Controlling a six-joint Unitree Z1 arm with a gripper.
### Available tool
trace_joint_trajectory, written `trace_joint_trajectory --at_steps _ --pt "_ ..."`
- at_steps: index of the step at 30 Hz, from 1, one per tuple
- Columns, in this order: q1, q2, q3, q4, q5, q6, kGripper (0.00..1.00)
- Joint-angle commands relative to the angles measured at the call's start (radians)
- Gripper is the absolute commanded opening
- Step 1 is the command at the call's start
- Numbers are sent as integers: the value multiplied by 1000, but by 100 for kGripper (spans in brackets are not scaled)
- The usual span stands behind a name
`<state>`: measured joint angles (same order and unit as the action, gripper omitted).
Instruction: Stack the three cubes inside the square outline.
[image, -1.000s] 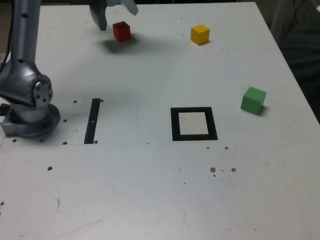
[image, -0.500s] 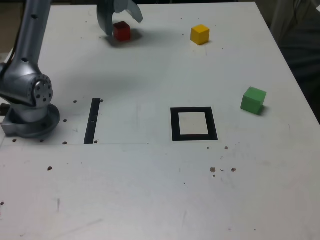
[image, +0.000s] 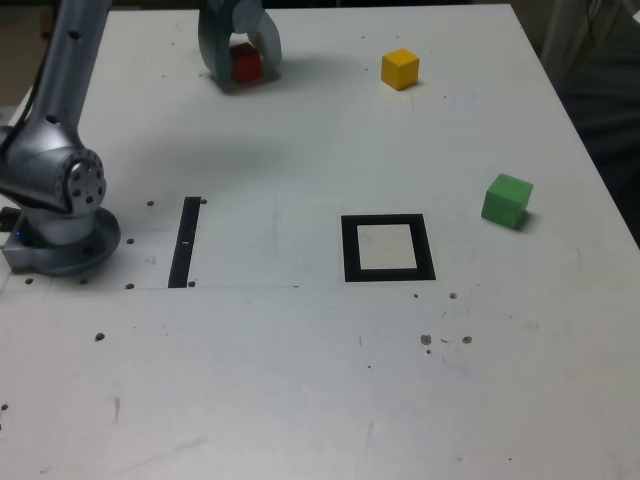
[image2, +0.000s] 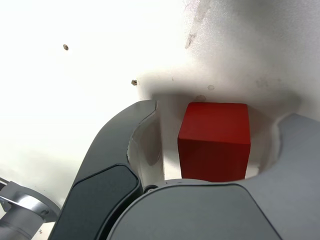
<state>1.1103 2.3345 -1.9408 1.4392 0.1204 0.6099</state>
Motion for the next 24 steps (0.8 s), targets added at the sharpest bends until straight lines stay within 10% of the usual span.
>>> trace_joint_trajectory --at_steps 1,24 --pt "5 6 -6 2 -8 4 32" --pt "-22 -80 60 -17 -31 39 26"
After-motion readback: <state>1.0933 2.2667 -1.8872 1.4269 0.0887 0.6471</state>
